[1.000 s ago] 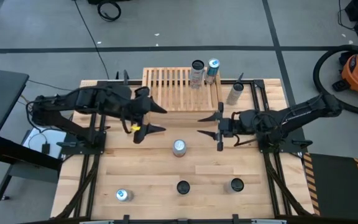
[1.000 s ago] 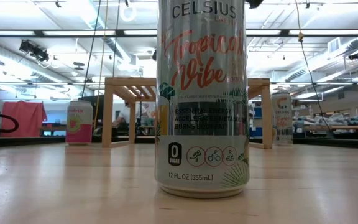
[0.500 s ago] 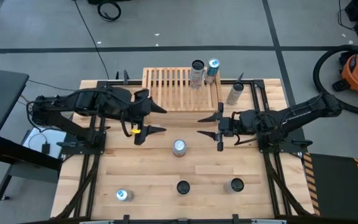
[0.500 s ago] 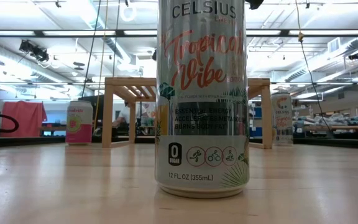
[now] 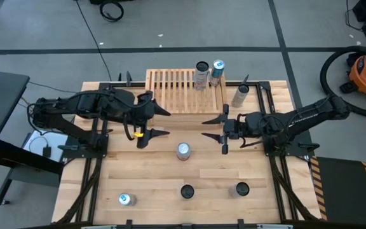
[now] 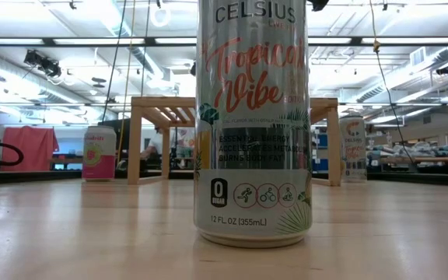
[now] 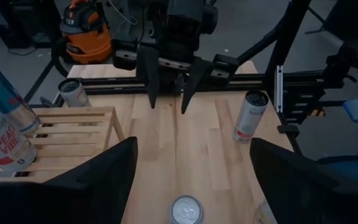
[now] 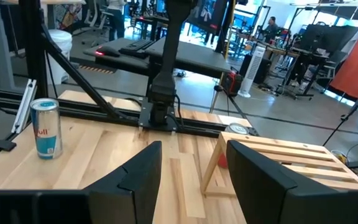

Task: Place canned beverage on shelf
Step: Put the bottom pink white soda can on the shelf

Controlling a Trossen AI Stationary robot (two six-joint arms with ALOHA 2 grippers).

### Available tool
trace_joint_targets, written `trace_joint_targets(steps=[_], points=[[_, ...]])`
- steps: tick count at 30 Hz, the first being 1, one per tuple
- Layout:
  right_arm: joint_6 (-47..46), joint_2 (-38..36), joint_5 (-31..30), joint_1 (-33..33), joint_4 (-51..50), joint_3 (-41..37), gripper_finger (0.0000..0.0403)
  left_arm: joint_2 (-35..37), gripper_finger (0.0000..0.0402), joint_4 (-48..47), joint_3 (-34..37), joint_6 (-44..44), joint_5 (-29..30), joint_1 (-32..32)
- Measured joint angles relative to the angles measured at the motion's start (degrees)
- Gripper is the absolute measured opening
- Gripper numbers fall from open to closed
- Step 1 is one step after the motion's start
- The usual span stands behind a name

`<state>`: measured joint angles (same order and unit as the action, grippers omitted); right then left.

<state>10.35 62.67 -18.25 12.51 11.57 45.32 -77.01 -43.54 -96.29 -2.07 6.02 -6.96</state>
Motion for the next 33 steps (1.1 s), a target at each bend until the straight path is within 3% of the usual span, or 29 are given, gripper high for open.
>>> trace_joint_targets(steps=[12, 24, 33], points=[[-4.2, 0.9, 1.9, 0.0, 1.7, 0.0, 0.0199, 0.3, 0.0314, -1.6, 0.0, -0.1, 0.5, 0.0], [-15.4, 6.3, 6.1, -1.0, 1.2, 0.0, 0.0326, 0.3, 0.0314, -2.3, 0.1, 1.2, 2.3, 0.0], [-24.0, 12.7, 9.3, -1.3, 1.2, 0.0, 0.0369, 0.3, 0.0314, -2.3, 0.1, 1.2, 2.3, 0.0]])
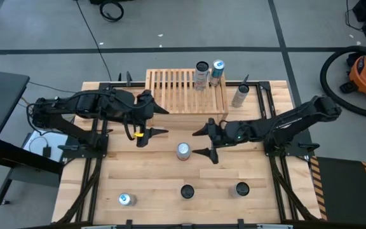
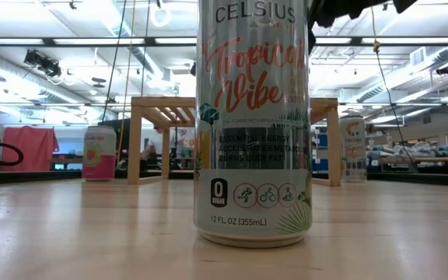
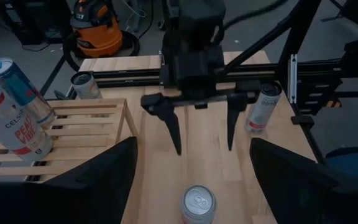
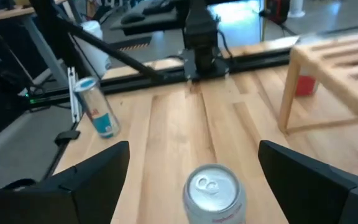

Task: Place canned beverage on shelf
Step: Put the bottom pink white soda can on the shelf

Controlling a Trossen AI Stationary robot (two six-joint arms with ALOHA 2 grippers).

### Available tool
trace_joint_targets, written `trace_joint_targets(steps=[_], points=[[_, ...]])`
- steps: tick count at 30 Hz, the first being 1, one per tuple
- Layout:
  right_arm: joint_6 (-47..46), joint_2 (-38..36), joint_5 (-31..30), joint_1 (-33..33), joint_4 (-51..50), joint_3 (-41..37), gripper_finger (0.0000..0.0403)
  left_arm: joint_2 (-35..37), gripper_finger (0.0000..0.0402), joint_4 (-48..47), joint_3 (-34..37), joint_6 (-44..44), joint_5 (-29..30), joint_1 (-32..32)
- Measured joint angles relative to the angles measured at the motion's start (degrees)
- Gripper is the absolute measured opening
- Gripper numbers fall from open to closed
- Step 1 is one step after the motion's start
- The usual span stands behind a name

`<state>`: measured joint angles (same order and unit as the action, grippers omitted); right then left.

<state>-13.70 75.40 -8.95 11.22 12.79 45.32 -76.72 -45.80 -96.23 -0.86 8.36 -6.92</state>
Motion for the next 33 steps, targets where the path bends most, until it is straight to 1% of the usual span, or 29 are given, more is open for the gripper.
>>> trace_joint_targets(steps=[4, 8, 12, 15, 19, 21, 24, 28, 33], points=[[0.8, 2.0, 0.0, -0.5, 0.5, 0.0, 0.0372, 0.0, 0.0314, 0.0, 0.0, -0.3, 0.0, 0.0], [7.0, 4.3, -0.6, -0.7, 0.5, 0.0, 0.0369, 0.0, 0.0314, 0.0, 0.0, -0.8, 0.0, 0.0], [8.9, 6.5, -0.4, -0.8, 0.9, 0.0, 0.0369, 0.0, 0.0314, 0.1, 0.0, -1.1, 0.0, 0.0], [10.1, 9.0, -0.3, -0.9, 5.8, 0.0, 0.0369, 0.0, 0.0314, 0.1, 0.0, -1.0, 0.0, 0.0], [13.4, 9.9, -0.3, -0.9, 9.1, 0.0, 0.0369, 0.0, 0.0314, 0.1, 0.0, -1.1, 0.0, 0.0], [13.6, 9.8, -0.3, -1.0, 9.9, 0.0, 0.0370, 0.0, 0.0314, 0.1, 0.0, -1.0, 0.0, 0.0], [11.4, 9.6, 0.3, -1.0, 11.1, 0.0, 0.0370, 0.0, 0.0314, 0.0, 0.0, -1.0, 0.0, 0.0], [10.8, 10.1, 3.1, -1.0, 12.2, 0.0, 0.0370, 0.0, 0.0314, 0.1, 0.0, -0.9, 0.0, 0.0], [10.8, 11.5, 2.0, -0.9, 12.8, 0.1, 0.0370, 0.0, 0.0314, -0.2, 0.0, -1.0, 0.0, 0.0]])
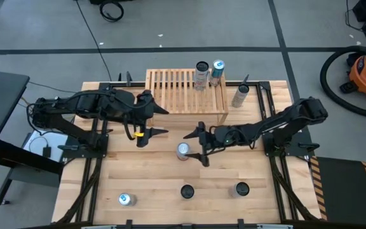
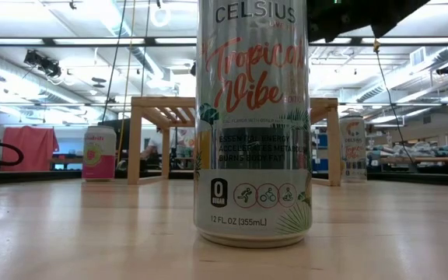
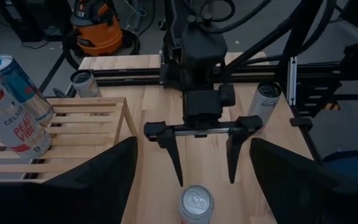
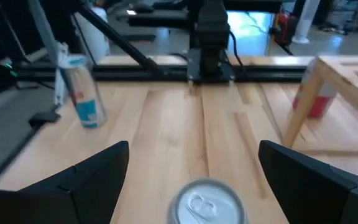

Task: Place canned beverage on shelf
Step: Put the bottom pink white soda can on the shelf

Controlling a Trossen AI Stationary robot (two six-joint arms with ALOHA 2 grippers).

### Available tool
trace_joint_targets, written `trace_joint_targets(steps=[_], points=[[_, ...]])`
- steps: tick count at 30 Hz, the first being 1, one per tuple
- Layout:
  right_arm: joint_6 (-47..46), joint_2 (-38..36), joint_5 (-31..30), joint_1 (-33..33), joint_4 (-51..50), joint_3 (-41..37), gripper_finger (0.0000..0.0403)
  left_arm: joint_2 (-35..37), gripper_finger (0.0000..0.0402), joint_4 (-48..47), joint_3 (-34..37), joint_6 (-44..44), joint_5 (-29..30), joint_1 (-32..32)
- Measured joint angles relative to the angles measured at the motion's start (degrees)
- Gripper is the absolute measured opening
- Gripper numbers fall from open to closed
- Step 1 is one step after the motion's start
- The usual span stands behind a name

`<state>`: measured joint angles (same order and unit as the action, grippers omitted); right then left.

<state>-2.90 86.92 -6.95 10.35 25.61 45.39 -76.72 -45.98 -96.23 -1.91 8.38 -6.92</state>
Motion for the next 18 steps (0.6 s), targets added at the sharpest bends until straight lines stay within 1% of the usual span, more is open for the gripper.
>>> trace_joint_targets(steps=[5, 9, 18], points=[[-0.4, 1.2, -3.4, 0.0, -0.4, 0.0, 0.0370, 0.0, 0.0314, -0.7, 0.0, 0.0, 0.0, 0.0], [-2.4, 1.0, -3.3, 0.0, -0.2, 0.0, 0.0370, 0.0, 0.0314, -0.7, 0.0, 0.0, 0.0, 0.0], [-1.9, 1.1, -3.4, -0.1, 0.2, 0.0, 0.0370, 0.0, 0.0314, -0.7, 0.0, -0.2, 0.0, 0.0]])
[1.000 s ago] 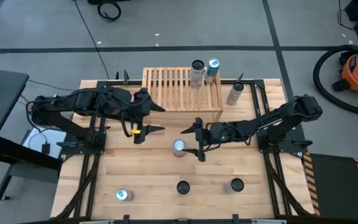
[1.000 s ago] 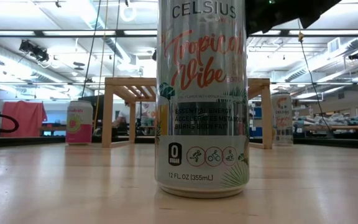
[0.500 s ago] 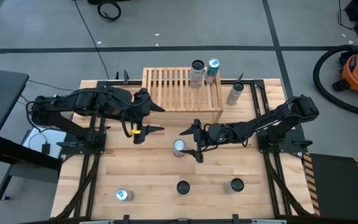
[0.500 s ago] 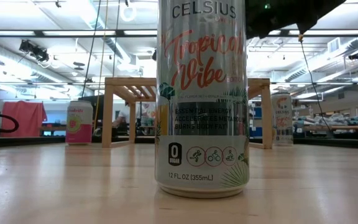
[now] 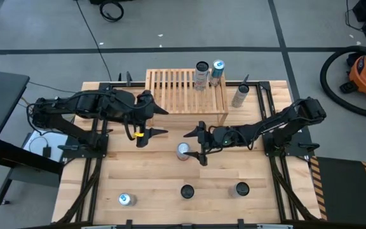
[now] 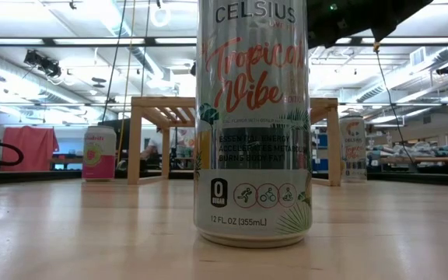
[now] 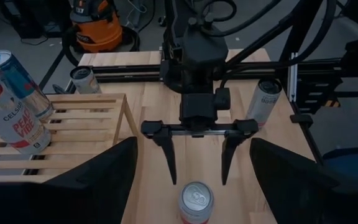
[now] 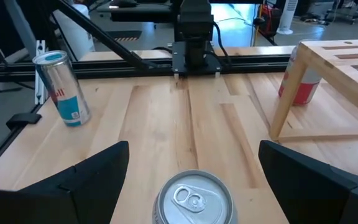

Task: Place canned beverage on shelf
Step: Put the bottom pink white soda can on the shelf

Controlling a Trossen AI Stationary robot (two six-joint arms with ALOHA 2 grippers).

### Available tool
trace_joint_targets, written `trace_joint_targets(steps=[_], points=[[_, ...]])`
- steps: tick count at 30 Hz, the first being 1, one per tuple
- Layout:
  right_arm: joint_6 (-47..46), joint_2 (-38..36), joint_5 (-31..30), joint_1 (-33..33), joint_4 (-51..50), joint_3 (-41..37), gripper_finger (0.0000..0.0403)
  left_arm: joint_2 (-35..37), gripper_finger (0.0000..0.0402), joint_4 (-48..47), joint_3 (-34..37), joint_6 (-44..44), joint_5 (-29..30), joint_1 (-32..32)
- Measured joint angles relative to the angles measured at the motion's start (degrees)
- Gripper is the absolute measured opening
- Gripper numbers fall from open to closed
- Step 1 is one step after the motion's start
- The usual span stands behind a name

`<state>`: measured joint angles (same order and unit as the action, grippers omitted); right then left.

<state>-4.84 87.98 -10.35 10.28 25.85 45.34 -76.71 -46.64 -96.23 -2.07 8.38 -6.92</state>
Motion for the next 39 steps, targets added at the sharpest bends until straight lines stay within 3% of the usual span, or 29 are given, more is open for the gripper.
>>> trace_joint_targets(steps=[25, 39], points=[[1.8, 0.0, 1.6, -2.2, -6.4, 0.0, 0.0370, 0.0, 0.0314, 0.0, 0.0, -1.8, 0.0, 0.0], [-1.1, 9.1, 4.5, -2.0, -3.0, 0.0, 0.0370, 0.0, 0.0314, 0.4, -0.1, -1.8, 0.0, 0.0]])
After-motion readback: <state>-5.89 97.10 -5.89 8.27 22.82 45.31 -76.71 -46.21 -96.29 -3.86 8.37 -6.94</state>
